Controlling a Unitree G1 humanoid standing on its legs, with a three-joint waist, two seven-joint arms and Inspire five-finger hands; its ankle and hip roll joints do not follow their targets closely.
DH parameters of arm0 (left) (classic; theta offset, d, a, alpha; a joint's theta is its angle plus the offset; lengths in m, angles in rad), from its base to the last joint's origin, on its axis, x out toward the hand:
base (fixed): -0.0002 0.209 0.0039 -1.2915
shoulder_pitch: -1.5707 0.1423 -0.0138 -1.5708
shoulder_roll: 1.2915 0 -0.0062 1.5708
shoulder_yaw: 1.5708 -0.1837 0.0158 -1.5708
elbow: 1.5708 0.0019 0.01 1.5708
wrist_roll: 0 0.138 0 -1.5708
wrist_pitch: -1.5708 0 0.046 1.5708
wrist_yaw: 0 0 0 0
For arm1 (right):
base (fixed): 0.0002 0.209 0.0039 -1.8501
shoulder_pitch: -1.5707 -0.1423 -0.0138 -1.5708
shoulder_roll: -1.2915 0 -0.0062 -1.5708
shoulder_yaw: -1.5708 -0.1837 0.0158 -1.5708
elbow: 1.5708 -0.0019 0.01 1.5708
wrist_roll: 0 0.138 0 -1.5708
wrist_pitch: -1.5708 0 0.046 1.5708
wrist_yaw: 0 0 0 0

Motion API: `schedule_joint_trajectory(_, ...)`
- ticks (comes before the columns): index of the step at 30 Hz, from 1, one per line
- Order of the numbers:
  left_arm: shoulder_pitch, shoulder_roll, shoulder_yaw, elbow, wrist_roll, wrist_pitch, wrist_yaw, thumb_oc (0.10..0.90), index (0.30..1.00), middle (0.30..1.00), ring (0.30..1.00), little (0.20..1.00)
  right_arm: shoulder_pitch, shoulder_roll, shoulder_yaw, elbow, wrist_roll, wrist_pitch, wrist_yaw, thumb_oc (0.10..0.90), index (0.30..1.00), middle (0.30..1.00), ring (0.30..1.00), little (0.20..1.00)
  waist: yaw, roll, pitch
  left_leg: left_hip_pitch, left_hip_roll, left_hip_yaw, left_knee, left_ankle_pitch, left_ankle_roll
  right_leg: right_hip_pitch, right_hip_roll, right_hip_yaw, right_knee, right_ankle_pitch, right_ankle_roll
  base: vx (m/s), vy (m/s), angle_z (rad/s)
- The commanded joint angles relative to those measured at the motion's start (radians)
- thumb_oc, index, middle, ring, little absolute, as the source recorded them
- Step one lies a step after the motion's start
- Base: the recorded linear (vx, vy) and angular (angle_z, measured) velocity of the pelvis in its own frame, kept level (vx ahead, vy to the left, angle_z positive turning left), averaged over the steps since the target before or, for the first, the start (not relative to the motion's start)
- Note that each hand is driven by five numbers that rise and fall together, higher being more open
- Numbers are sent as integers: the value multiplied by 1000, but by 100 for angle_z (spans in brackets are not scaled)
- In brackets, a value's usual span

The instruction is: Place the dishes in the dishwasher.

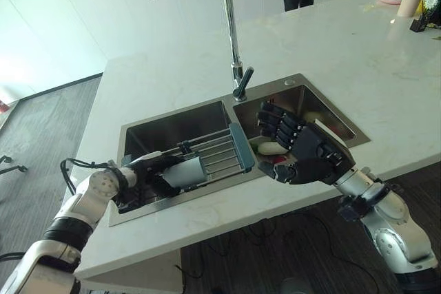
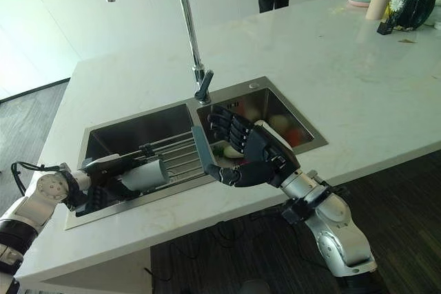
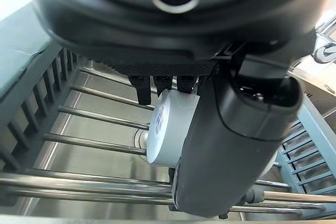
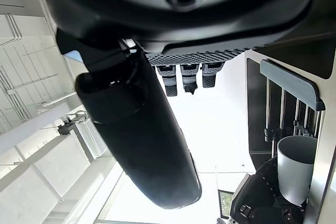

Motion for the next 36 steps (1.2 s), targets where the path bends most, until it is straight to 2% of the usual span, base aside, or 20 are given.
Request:
schedule_joint_trajectory(1,-124,32,22,22,38,-27,27,739,808,808,808,808,-131,3,-21,-51,60,-70,22,800,900,900,900,900,-9,-4,-31,0,4,-43,203,-296,23,44,9,-65,-80,-3,32,0,0,0)
schedule_joint_trajectory(2,-128,29,19,21,57,-36,60,582,573,573,573,573,-132,3,-21,-52,58,-68,23,800,900,900,900,900,-9,-5,-30,-1,3,-44,203,-296,23,43,10,-64,-80,-3,32,0,0,0)
schedule_joint_trajectory(3,-125,32,15,16,74,-50,83,400,300,300,300,300,-132,2,-21,-51,58,-70,24,800,900,900,900,900,-9,-5,-29,-1,2,-45,203,-296,23,43,10,-63,-80,-2,31,0,0,0)
schedule_joint_trajectory(12,-102,24,24,-13,113,-88,147,400,300,300,300,300,-117,6,-24,-48,54,-78,23,800,900,900,900,900,-3,-14,-29,-3,3,-48,203,-296,23,42,12,-65,-80,-3,31,0,0,0)
schedule_joint_trajectory(18,-85,32,46,-62,103,-81,167,400,300,300,300,300,-104,13,-25,-47,42,-84,24,800,900,900,900,900,4,-18,-26,-5,5,-52,203,-294,22,43,9,-72,-80,-2,32,0,0,0)
schedule_joint_trajectory(23,-57,41,100,-95,56,-120,256,400,300,300,300,300,-96,8,-36,-50,46,-87,16,800,900,900,900,900,17,-23,-27,-13,3,-59,203,-288,22,40,5,-79,-80,1,31,0,0,0)
schedule_joint_trajectory(33,83,40,325,-273,12,-220,444,400,300,300,300,300,-60,35,-73,-63,28,-96,4,800,900,900,900,900,55,-40,-25,-25,-1,-89,203,-285,18,45,-8,-105,-80,-3,30,-3,-9,3)
schedule_joint_trajectory(34,118,30,391,-325,-3,-246,492,400,300,300,300,300,-50,52,-80,-67,14,-98,-3,800,900,900,900,900,70,-43,-28,-30,-2,-97,203,-282,17,46,-13,-113,-80,-4,29,-12,-32,20)
schedule_joint_trajectory(36,159,12,454,-390,-29,-270,546,400,300,300,300,300,-42,69,-82,-79,0,-94,-12,800,900,900,900,900,81,-49,-30,-33,-4,-106,203,-283,16,48,-16,-119,-80,-7,28,6,-24,19)
